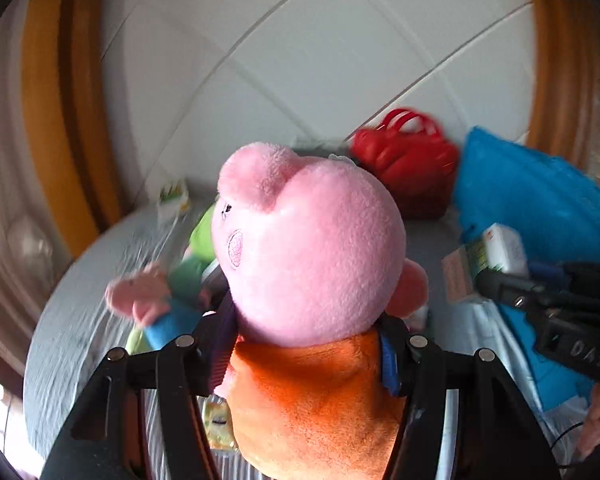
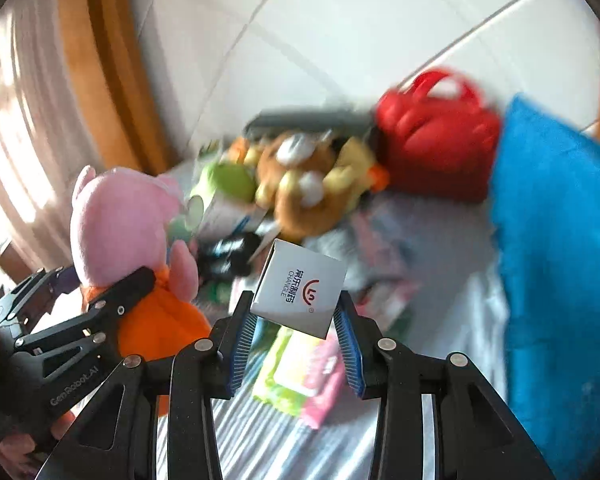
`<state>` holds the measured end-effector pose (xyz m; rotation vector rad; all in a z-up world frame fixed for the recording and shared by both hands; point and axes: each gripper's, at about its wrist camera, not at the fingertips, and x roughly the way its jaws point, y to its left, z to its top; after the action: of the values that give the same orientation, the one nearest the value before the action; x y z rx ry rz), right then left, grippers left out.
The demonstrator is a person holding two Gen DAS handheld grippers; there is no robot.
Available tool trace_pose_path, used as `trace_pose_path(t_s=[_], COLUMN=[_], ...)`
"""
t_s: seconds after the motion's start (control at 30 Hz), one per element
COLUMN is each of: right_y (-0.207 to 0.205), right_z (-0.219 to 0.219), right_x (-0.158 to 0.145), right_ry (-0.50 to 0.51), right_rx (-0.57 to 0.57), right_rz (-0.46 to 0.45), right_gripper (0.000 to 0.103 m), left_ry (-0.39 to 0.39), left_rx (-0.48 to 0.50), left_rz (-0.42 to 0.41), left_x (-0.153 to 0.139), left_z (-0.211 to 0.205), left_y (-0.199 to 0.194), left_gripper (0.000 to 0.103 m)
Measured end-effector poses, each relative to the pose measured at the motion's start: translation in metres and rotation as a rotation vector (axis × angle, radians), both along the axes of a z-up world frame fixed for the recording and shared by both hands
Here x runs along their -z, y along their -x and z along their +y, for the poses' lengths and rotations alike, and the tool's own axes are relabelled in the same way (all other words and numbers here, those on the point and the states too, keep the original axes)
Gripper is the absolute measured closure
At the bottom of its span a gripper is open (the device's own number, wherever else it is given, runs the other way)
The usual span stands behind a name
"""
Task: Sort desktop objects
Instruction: 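Carry the pig and white box over the blue bin with both grippers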
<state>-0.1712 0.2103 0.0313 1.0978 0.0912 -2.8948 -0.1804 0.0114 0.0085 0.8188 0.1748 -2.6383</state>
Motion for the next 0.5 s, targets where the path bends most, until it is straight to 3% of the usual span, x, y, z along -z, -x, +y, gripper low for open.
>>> trace_pose_path(t_s=[0.27, 0.5], right_y=[-0.066, -0.122], right_z=[0.048, 0.148], right_x=[-0.073, -0.135], right_ry=[-0.078, -0.142], right_rx=[0.172, 0.293], right_rz=[0.171, 0.299], right_gripper=[0.064, 0.064], left_ry=[0.042, 0.109], left_rx=[0.18, 0.236], left_rz=[0.151, 0.264], left_x=[-0.062, -0.115], left_z=[0.072, 0.164], left_y=[-0.004, 0.029], left_gripper=[0.045, 0.045])
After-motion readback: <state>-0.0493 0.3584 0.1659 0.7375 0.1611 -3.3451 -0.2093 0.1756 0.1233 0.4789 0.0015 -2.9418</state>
